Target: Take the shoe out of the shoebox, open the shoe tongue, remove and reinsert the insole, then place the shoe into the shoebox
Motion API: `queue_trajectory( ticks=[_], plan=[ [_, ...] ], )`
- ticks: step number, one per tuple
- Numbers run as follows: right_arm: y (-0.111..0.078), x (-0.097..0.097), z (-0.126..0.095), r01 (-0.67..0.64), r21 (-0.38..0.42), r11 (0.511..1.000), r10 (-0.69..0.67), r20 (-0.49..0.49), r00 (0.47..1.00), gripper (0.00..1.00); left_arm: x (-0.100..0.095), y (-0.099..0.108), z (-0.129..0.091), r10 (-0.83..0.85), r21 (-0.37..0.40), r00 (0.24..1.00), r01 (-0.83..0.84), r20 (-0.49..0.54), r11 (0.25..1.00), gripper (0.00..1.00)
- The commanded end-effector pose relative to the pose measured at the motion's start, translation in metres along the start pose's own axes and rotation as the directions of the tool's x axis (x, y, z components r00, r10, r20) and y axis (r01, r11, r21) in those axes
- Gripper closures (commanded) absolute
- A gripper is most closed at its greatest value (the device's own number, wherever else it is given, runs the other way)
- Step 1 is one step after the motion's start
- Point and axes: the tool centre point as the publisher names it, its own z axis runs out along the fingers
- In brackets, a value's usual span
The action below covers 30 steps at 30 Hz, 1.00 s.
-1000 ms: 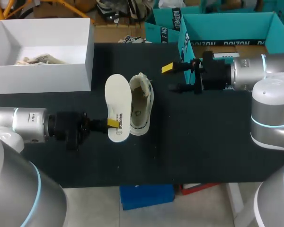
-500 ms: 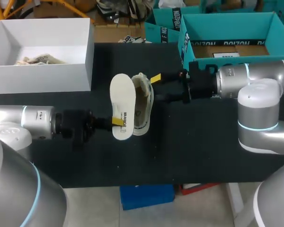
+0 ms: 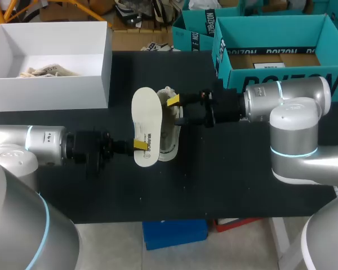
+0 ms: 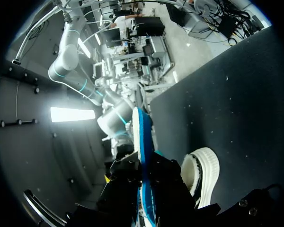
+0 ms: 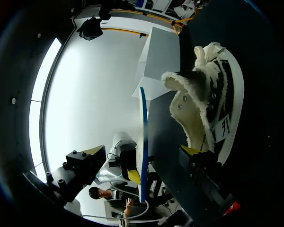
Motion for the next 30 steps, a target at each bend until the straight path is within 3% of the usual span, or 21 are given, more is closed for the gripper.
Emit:
queue_trajectory(
  ticks=[1, 6, 10, 18, 27, 30],
  plan=[
    [0.004, -0.003, 0.015, -0.001, 0.016, 1.000, 0.001, 0.001, 1.000, 0.00, 0.000, -0.002, 0.001, 0.003, -0.010, 1.000, -0.003, -0.003, 1.000, 1.00],
    [0.003, -0.003, 0.024, 0.002, 0.037, 0.999, -0.002, -0.002, 1.000, 0.00, 0.000, -0.002, 0.001, 0.003, -0.010, 1.000, -0.003, -0.003, 1.000, 1.00],
    [0.002, -0.003, 0.030, 0.003, 0.050, 0.999, -0.003, 0.004, 1.000, 0.13, 0.000, -0.002, 0.001, 0.003, -0.010, 1.000, -0.003, -0.003, 1.000, 1.00],
    [-0.004, -0.006, 0.041, 0.000, 0.066, 0.998, 0.000, 0.005, 1.000, 0.22, 0.000, -0.002, 0.001, 0.003, -0.010, 1.000, -0.003, -0.003, 1.000, 1.00],
    [-0.018, -0.013, 0.054, -0.019, 0.080, 0.997, 0.020, -0.006, 1.000, 0.48, 0.000, -0.002, 0.001, 0.003, -0.010, 1.000, -0.003, -0.003, 1.000, 1.00],
    [-0.019, -0.013, 0.057, -0.020, 0.085, 0.996, 0.021, -0.009, 1.000, 0.53, 0.000, -0.002, 0.001, 0.003, -0.010, 1.000, -0.003, -0.003, 1.000, 1.00]
  ],
)
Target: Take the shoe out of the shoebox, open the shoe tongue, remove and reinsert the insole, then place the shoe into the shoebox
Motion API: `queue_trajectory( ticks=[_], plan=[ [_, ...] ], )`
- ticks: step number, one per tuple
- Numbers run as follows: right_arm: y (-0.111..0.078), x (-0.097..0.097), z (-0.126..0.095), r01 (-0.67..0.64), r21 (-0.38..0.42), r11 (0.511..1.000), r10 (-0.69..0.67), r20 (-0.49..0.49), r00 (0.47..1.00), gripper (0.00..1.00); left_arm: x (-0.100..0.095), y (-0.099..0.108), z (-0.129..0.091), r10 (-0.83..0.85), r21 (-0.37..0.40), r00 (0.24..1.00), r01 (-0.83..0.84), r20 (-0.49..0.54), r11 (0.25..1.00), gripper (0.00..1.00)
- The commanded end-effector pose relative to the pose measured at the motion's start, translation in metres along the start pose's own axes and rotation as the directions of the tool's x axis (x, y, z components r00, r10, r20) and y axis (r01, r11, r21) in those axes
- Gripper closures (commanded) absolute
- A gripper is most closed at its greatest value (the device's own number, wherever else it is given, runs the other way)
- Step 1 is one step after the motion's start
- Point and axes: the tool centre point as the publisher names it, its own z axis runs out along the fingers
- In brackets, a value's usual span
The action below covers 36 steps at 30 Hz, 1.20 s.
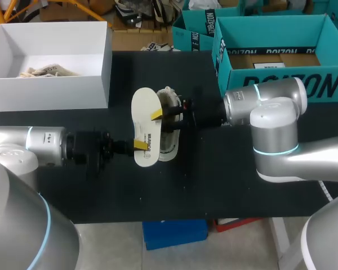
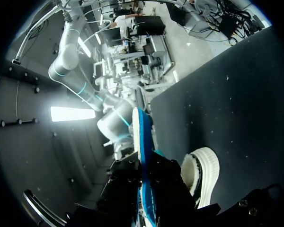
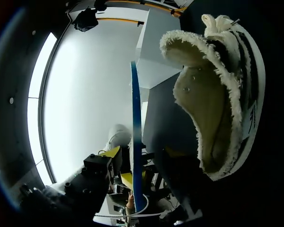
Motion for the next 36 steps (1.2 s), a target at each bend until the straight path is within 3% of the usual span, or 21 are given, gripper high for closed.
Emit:
queue_trajectory(
  ticks=[1, 10, 11, 12, 13, 23, 24, 25, 26, 28, 30, 34, 36],
  plan=[
    [0.001, -0.003, 0.009, 0.003, -0.001, 1.000, -0.003, -0.006, 1.000, 0.55, -0.001, -0.002, 0.001, 0.003, -0.006, 1.000, -0.003, -0.005, 1.000, 1.00],
    [0.010, 0.002, 0.008, 0.020, 0.011, 1.000, -0.020, 0.011, 1.000, 0.61, -0.001, -0.002, 0.001, 0.003, -0.006, 1.000, -0.003, -0.005, 1.000, 1.00],
    [0.011, 0.003, 0.007, 0.022, 0.011, 1.000, -0.022, 0.017, 1.000, 0.66, -0.001, -0.002, 0.001, 0.003, -0.006, 1.000, -0.003, -0.005, 1.000, 1.00],
    [0.012, 0.004, 0.007, 0.024, 0.011, 1.000, -0.024, 0.024, 0.999, 0.89, -0.001, -0.002, 0.001, 0.003, -0.006, 1.000, -0.003, -0.005, 1.000, 1.00],
    [0.013, 0.004, 0.007, 0.024, 0.010, 1.000, -0.024, 0.026, 0.999, 1.00, -0.001, -0.002, 0.001, 0.003, -0.006, 1.000, -0.003, -0.005, 1.000, 1.00],
    [0.013, 0.004, 0.006, 0.025, 0.010, 1.000, -0.025, 0.027, 0.999, 1.00, -0.001, -0.002, 0.001, 0.003, -0.006, 1.000, -0.003, -0.005, 1.000, 1.00],
    [0.013, 0.004, 0.006, 0.025, 0.010, 1.000, -0.025, 0.027, 0.999, 1.00, -0.001, -0.002, 0.001, 0.003, -0.006, 1.000, -0.003, -0.005, 1.000, 0.93],
    [0.013, 0.004, 0.006, 0.025, 0.010, 1.000, -0.025, 0.027, 0.999, 1.00, -0.003, -0.006, -0.001, 0.007, -0.007, 1.000, -0.007, -0.018, 1.000, 0.59],
    [0.013, 0.004, 0.006, 0.025, 0.010, 1.000, -0.025, 0.027, 0.999, 1.00, -0.006, -0.009, -0.004, -0.010, -0.006, 1.000, 0.010, -0.009, 1.000, 0.50],
    [0.013, 0.004, 0.006, 0.025, 0.010, 1.000, -0.025, 0.027, 0.999, 1.00, -0.010, -0.013, -0.010, -0.023, -0.019, 0.999, 0.023, -0.024, 1.000, 0.00],
    [0.013, 0.004, 0.006, 0.025, 0.010, 1.000, -0.025, 0.027, 0.999, 1.00, -0.015, -0.019, -0.016, -0.033, -0.015, 0.998, 0.032, -0.048, 0.999, 0.00],
    [0.013, 0.004, 0.006, 0.025, 0.010, 1.000, -0.025, 0.027, 0.999, 1.00, -0.026, -0.029, -0.042, -0.075, -0.083, 0.969, 0.057, -0.237, 0.995, 0.00],
    [0.013, 0.004, 0.006, 0.025, 0.010, 1.000, -0.025, 0.027, 0.999, 1.00, -0.032, -0.032, -0.053, -0.107, -0.092, 0.956, 0.085, -0.272, 0.992, 0.00]
  ],
)
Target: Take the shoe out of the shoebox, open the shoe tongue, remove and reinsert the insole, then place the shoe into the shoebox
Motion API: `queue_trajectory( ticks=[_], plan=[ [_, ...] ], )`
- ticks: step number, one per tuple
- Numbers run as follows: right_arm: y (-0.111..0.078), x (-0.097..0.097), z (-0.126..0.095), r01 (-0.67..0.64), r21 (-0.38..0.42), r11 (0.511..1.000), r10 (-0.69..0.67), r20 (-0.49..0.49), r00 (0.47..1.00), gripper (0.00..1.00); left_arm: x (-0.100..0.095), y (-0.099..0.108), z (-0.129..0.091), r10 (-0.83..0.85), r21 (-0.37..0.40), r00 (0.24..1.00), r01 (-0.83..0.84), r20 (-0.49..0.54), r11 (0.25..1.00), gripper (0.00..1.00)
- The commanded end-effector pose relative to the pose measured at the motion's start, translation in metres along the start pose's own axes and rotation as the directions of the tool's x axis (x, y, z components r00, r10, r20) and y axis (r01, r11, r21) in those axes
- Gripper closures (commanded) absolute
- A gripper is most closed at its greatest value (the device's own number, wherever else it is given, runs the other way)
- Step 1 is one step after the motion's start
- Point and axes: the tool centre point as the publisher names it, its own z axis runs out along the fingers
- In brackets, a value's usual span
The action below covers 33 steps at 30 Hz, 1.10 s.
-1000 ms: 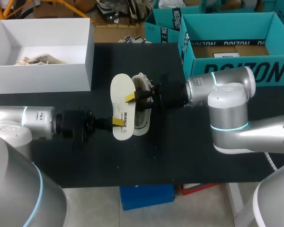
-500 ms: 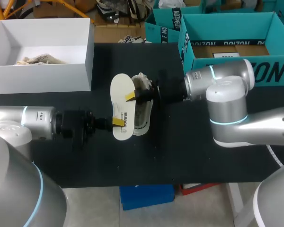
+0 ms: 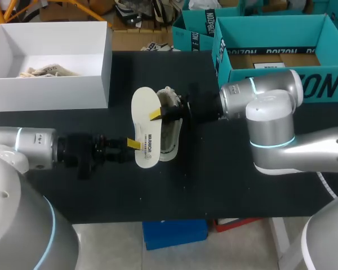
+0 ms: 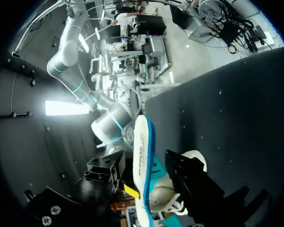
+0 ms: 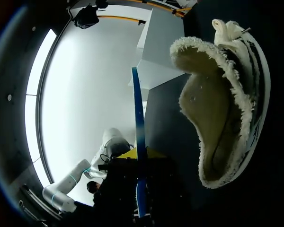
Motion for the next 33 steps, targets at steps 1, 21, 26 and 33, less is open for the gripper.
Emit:
queue_trajectory(
  ticks=[1, 21, 26, 33],
  plan=[
    [0.000, 0.000, 0.001, -0.001, -0.001, 1.000, 0.001, 0.000, 1.000, 1.00, -0.032, -0.026, -0.043, -0.036, -0.066, 0.968, 0.020, -0.247, 0.998, 0.00],
    [0.000, 0.000, 0.001, -0.001, -0.001, 1.000, 0.001, 0.000, 1.000, 1.00, -0.107, -0.029, -0.068, 0.105, 0.001, 0.630, -0.163, -0.769, 0.987, 0.00],
    [0.000, 0.000, 0.001, -0.001, -0.001, 1.000, 0.001, 0.000, 1.000, 1.00, -0.115, -0.023, -0.052, 0.116, 0.022, 0.566, -0.169, -0.816, 0.985, 0.00],
    [0.000, 0.000, 0.001, -0.001, -0.001, 1.000, 0.001, 0.000, 1.000, 1.00, -0.117, -0.013, -0.030, 0.129, 0.046, 0.496, -0.177, -0.859, 0.983, 0.00]
  ],
)
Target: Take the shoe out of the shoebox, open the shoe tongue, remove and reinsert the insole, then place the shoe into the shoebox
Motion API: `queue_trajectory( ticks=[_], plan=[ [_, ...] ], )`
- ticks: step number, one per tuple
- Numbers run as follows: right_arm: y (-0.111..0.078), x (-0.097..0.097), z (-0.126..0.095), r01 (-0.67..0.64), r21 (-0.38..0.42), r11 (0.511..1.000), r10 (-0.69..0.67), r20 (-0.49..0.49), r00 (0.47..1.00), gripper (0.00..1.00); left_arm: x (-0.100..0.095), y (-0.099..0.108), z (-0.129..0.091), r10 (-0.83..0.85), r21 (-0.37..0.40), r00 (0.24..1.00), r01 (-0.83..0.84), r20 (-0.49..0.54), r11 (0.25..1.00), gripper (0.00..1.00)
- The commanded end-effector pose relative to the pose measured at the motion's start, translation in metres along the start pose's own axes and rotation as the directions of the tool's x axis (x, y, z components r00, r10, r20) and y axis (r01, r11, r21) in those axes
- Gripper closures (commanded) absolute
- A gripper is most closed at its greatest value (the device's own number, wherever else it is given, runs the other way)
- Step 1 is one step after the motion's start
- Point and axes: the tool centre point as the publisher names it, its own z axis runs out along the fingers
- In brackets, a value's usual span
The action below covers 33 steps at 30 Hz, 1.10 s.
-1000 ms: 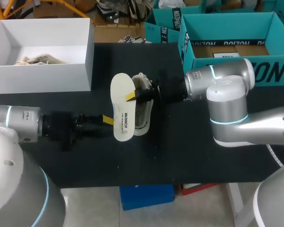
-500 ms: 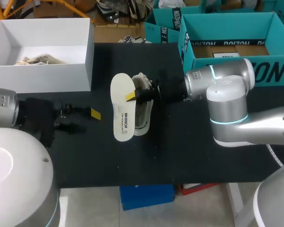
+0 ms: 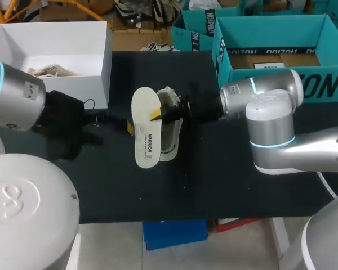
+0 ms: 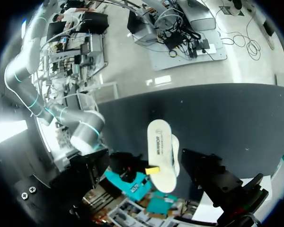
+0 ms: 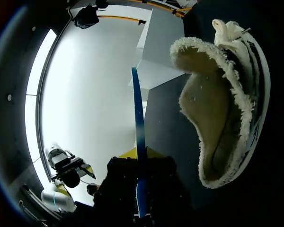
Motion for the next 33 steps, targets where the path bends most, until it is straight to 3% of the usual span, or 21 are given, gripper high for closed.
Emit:
queue_trajectory(
  ticks=[1, 7, 16, 33],
  plan=[
    [0.000, 0.000, 0.002, 0.000, -0.002, 1.000, 0.000, 0.000, 1.000, 1.00, -0.011, 0.016, 0.025, 0.007, 0.020, 0.940, 0.000, -0.340, 1.000, 0.00],
    [0.000, 0.000, 0.002, 0.000, -0.002, 1.000, 0.000, 0.000, 1.000, 1.00, -0.017, 0.020, 0.039, 0.002, 0.029, 0.935, 0.009, -0.354, 1.000, 0.00],
    [0.000, 0.000, 0.002, 0.000, -0.002, 1.000, 0.000, 0.000, 1.000, 1.00, -0.009, 0.021, 0.058, -0.043, 0.016, 0.915, 0.054, -0.401, 0.998, 0.00],
    [0.000, 0.000, 0.002, 0.000, -0.002, 1.000, 0.000, 0.000, 1.000, 1.00, -0.009, 0.021, 0.058, -0.043, 0.016, 0.915, 0.054, -0.401, 0.998, 0.00]
  ],
)
